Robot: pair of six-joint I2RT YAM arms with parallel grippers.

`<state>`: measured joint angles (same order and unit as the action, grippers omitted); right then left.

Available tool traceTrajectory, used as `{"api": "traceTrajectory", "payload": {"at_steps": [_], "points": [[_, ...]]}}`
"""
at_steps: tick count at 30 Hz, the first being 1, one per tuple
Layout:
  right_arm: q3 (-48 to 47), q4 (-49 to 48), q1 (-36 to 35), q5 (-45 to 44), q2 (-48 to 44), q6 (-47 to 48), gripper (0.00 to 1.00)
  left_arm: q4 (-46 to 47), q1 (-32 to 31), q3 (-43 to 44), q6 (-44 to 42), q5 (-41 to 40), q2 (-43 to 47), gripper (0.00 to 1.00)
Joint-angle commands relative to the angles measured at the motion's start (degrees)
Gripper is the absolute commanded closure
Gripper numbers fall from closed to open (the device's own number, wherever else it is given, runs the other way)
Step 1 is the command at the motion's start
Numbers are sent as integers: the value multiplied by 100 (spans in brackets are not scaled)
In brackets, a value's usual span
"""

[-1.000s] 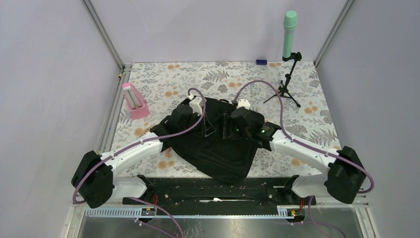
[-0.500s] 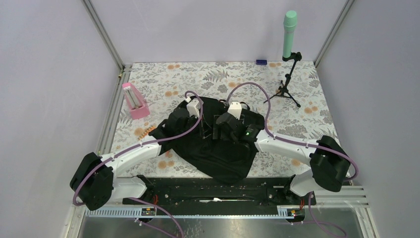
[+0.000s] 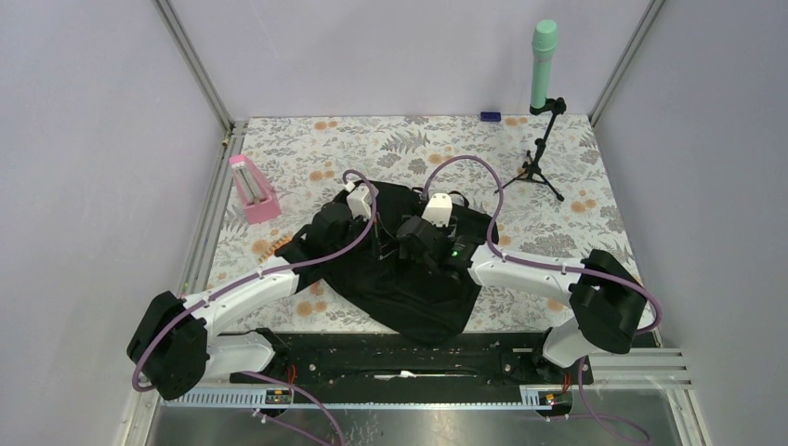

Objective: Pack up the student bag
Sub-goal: Adjust the student bag at the center of the board.

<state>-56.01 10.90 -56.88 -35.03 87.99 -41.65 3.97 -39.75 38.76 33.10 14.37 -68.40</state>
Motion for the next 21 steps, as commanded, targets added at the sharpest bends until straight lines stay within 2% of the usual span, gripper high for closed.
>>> {"api": "traceTrajectory", "payload": {"at_steps": [1,6,11,18,21], "points": [[416,917,-41,-728,80,-78,25,409,-60,-17,84,157,361,100],[311,1383,-45,-1052,121,-157,41,341,-35,-32,74,83,378,100],[417,1398,-35,-1225,-7,-175,57,321,-17,-78,53,-7,398,100],[139,1328,-35,-804,-901,203,100,264,-22,-22,-142,-252,39,100],[207,873,-34,-299,-1707,528,100,180,-29,200,-274,-539,-435,100]]}}
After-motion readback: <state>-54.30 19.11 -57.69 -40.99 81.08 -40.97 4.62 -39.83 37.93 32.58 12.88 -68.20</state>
